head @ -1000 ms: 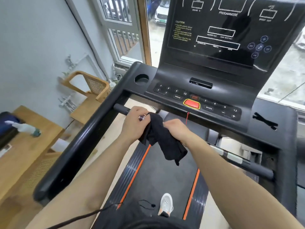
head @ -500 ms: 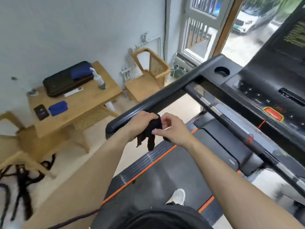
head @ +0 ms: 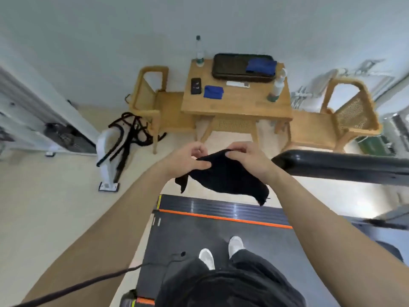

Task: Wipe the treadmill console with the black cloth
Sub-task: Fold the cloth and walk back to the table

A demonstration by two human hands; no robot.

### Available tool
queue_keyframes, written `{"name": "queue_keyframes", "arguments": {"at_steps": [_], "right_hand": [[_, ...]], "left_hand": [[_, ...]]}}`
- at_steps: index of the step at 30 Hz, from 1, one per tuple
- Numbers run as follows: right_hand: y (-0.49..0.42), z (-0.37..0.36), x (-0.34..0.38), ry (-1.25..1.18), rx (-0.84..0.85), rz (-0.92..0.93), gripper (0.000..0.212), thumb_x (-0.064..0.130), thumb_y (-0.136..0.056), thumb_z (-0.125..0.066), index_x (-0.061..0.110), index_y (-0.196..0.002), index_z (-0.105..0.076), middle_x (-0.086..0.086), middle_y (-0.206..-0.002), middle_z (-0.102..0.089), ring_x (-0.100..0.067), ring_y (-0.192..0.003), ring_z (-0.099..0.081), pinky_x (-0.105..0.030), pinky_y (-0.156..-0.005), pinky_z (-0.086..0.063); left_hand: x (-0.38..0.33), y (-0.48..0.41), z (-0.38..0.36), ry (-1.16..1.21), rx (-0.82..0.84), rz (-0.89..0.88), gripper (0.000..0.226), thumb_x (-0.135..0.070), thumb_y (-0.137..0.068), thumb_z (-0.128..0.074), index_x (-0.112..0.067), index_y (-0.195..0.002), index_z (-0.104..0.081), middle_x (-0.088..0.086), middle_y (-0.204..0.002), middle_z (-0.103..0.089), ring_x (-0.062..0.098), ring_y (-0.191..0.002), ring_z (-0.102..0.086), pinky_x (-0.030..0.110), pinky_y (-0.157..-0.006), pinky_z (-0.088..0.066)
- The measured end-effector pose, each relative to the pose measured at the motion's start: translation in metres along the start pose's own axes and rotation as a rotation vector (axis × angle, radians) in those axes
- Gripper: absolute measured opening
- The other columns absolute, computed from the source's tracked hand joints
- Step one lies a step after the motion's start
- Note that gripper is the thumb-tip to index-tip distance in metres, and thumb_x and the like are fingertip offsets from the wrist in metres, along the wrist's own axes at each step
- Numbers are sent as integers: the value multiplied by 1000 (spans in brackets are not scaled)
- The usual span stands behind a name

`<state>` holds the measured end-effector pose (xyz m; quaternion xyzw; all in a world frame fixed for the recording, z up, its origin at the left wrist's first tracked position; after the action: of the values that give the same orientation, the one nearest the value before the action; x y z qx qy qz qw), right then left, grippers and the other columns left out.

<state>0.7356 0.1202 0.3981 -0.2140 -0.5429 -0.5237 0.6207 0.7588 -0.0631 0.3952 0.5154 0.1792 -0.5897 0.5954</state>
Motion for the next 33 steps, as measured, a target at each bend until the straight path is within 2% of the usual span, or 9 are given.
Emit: {"name": "queue_keyframes", "arguments": {"at_steps": [4,6,9,13,19,22,25,28,33], "right_hand": [[-42,-70,33,71,199,43,32,22,-91,-60,-6,-77,-58,-11,-65,-49,-21,-61,-48,-34,-65,-37],[-63,-106,47,158,290,82,36,22,-94,-59,-6,-73,-51,-1,-62,-43,-14,-61,-41,-33,-64,-33],[-90,-162,70,269,423,153,38,27,-99,-57,-1,-75,-58,3,-65,-49,-8,-59,-44,-24,-61,-36],[-124,-231,103,445,543,319,33,36,-98,-60,30,-65,-59,16,-60,-56,1,-60,-51,-20,-60,-34],[-163,-330,131,546,710,427,23,33,-82,-78,23,-90,-58,5,-74,-56,-9,-62,-52,-23,-57,-36],[-186,-387,134,620,752,436,20,27,-85,-77,26,-88,-57,5,-83,-58,-9,-69,-54,-25,-63,-38],[-210,-441,132,734,745,421,17,25,-88,-73,23,-84,-56,5,-82,-59,-15,-72,-57,-25,-61,-40],[-230,-488,135,907,706,385,22,36,-94,-65,18,-87,-57,0,-75,-60,-15,-54,-54,-25,-44,-35],[-255,-564,156,816,705,288,50,46,-98,-56,11,-65,-48,-2,-61,-48,-21,-60,-46,-32,-56,-33]], "left_hand": [[71,47,63,54,-234,86,5,-7,-92,-70,-11,-92,-72,3,-85,-71,15,-71,-64,30,-63,-50],[102,72,90,31,-394,142,11,-7,-95,-64,-13,-96,-74,1,-90,-73,16,-78,-65,26,-67,-51],[144,105,124,-15,-584,237,18,-12,-99,-56,-23,-94,-70,-8,-89,-69,15,-87,-63,21,-72,-47],[199,153,161,10,-824,394,25,-9,-101,-45,-21,-102,-67,0,-97,-66,21,-89,-57,15,-66,-38],[253,234,209,85,-1087,537,26,-9,-97,-46,-21,-100,-69,-2,-97,-70,20,-90,-62,21,-66,-44],[287,268,233,196,-1199,582,17,-11,-96,-53,-21,-99,-67,-1,-92,-71,15,-81,-63,19,-62,-47],[328,292,262,384,-1208,544,15,-7,-94,-62,-19,-93,-71,-3,-87,-70,18,-81,-63,30,-69,-57],[368,304,289,624,-1020,522,14,-6,-93,-66,-13,-96,-77,3,-86,-73,20,-78,-67,32,-68,-60],[424,317,339,784,-830,522,16,-20,-95,-67,-10,-102,-78,9,-98,-77,23,-81,-73,29,-71,-60]]}}
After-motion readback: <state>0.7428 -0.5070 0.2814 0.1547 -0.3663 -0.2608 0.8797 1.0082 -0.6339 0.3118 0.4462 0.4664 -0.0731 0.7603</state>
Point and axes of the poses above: each hand's wrist, its own y-axis away from the middle knuckle, its own z-axis out of the back of the hand, x = y × z, the point moved 7 cm from there along -y, towards the middle knuckle
